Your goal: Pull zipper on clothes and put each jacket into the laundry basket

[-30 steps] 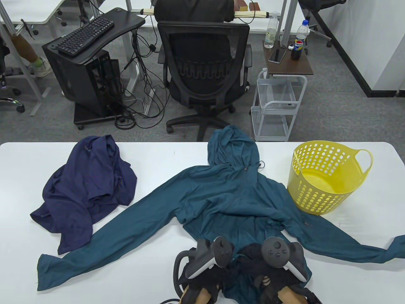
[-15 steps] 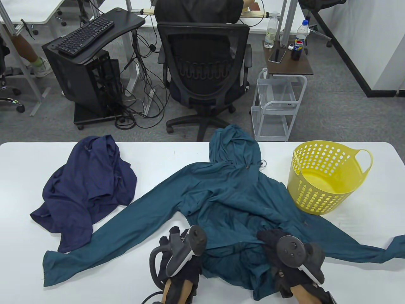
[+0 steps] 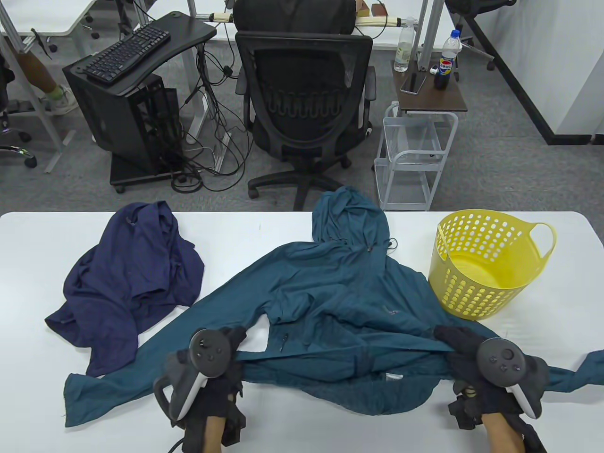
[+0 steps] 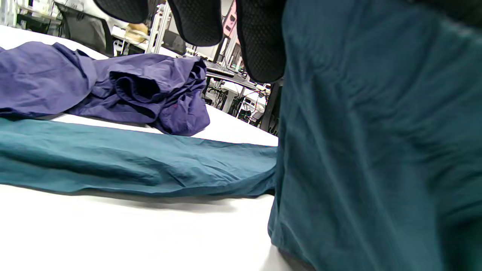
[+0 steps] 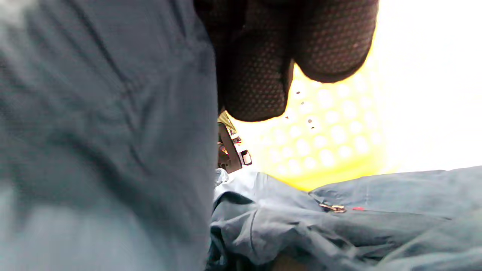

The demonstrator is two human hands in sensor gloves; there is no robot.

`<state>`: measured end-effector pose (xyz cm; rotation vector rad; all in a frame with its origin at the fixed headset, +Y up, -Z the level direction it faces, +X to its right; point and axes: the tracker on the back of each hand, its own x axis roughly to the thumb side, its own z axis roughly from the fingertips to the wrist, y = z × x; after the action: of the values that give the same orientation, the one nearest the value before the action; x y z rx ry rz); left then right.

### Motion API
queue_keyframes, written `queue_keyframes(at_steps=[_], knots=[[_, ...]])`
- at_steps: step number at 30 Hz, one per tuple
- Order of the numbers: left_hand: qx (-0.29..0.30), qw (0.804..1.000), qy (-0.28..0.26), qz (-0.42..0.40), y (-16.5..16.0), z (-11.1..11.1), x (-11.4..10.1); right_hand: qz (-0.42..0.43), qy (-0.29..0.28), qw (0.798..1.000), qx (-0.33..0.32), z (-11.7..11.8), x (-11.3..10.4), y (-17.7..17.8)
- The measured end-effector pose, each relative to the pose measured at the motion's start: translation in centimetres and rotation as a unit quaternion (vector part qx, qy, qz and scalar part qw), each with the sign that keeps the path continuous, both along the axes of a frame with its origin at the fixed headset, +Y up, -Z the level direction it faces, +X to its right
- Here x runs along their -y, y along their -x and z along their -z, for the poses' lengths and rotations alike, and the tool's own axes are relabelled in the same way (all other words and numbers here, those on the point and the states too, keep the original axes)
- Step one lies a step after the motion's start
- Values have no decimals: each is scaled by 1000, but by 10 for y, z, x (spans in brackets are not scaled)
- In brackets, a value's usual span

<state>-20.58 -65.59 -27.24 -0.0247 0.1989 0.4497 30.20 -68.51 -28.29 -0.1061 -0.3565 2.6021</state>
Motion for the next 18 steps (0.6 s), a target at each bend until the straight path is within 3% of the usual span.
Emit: queue_keyframes(at_steps=[4,8,10,14,17,18], knots=[[39,998,10,-53,12,-4,1,38,19,997,-60,2,2,0],[186,978,53,-79,4,0,10,90,48,983,-152,5,6,6],[222,963,75,-129,1,2,15,161,72,956,-232,7,9,7],[269,942,81,-187,5,1,19,300,161,868,-362,8,18,4],[309,911,69,-266,7,0,20,346,179,820,-420,9,23,4],[317,904,68,-278,7,0,20,359,175,814,-422,10,25,5]])
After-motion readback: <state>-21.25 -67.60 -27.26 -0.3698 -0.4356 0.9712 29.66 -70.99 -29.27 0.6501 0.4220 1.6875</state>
